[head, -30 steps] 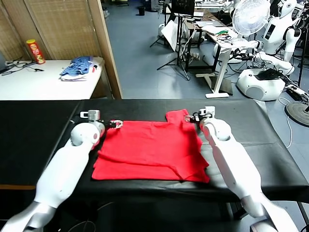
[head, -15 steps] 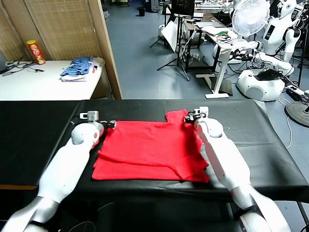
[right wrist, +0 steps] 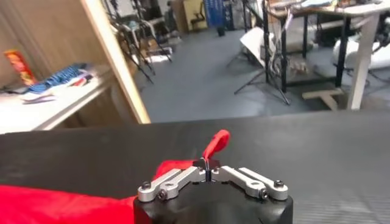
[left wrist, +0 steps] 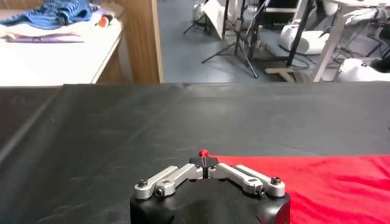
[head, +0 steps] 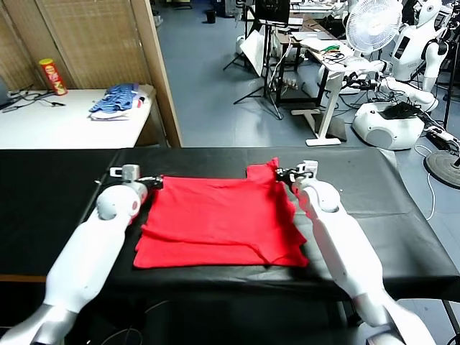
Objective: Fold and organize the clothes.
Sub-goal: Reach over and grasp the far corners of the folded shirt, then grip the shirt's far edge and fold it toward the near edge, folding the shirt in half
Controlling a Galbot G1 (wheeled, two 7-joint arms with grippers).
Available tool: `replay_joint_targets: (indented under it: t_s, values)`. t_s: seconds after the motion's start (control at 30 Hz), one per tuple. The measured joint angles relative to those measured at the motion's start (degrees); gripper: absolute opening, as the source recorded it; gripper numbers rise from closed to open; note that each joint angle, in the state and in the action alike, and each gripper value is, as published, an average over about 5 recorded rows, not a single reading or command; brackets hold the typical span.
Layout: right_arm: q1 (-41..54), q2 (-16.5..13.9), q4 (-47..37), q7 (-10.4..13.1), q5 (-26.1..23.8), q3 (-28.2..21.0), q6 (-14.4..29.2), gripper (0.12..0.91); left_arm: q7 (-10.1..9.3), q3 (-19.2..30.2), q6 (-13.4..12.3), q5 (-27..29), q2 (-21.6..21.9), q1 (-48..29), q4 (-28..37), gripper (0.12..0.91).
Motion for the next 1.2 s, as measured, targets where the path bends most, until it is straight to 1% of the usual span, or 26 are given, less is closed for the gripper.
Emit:
replay_joint_targets:
  t_s: [0.13, 0.23, 0.37, 0.5, 0.63, 0.73, 0.83, 1.0, 1.2]
  values:
    - [-4.48, -2.89, 6.18, 1.81, 0.54, 1.02, -1.42, 0.123, -1.21, -1.82, 0.43, -0.71, 2.72, 5.72, -7.84, 0.127]
    - [-7.16, -4.54, 9.59, 1.82, 0.63, 1.75, -1.83, 0.123, -2.24, -3.36, 0.65, -0.85, 4.57, 10.23, -12.62, 0.127]
    - [-10.39, -6.33, 13.51, 2.07, 1.01, 2.70, -3.71, 0.123, -2.31, -5.59, 0.49, -0.13, 6.53, 15.43, -16.81, 0.127]
    - [-13.32, -7.56, 17.22, 3.24, 1.80, 3.76, -6.84, 0.123, -2.51, -7.50, 0.88, 0.08, 7.59, 19.63, -19.88, 0.127]
    - [-16.38, -8.59, 20.72, 4.37, 1.86, 4.57, -9.48, 0.123, -3.67, -9.00, 2.11, 0.25, 8.29, 22.99, -22.63, 0.127]
    - [-18.56, -8.97, 22.94, 5.22, 1.70, 5.13, -9.71, 0.123, -4.33, -9.90, 2.85, 0.79, 8.61, 25.37, -24.35, 0.127]
    - [-20.53, -9.11, 24.48, 5.57, 1.29, 5.48, -9.71, 0.123, -4.28, -10.65, 3.27, 1.51, 8.78, 27.61, -25.69, 0.127]
    - [-22.98, -9.12, 25.72, 5.50, 0.06, 5.86, -9.70, 0.123, -3.80, -11.29, 3.71, 3.33, 9.19, 30.66, -27.13, 0.127]
    - [-25.11, -9.23, 26.79, 4.92, -0.62, 6.43, -9.70, 0.128, -3.80, -11.81, 4.13, 5.34, 8.96, 33.76, -28.49, 0.127]
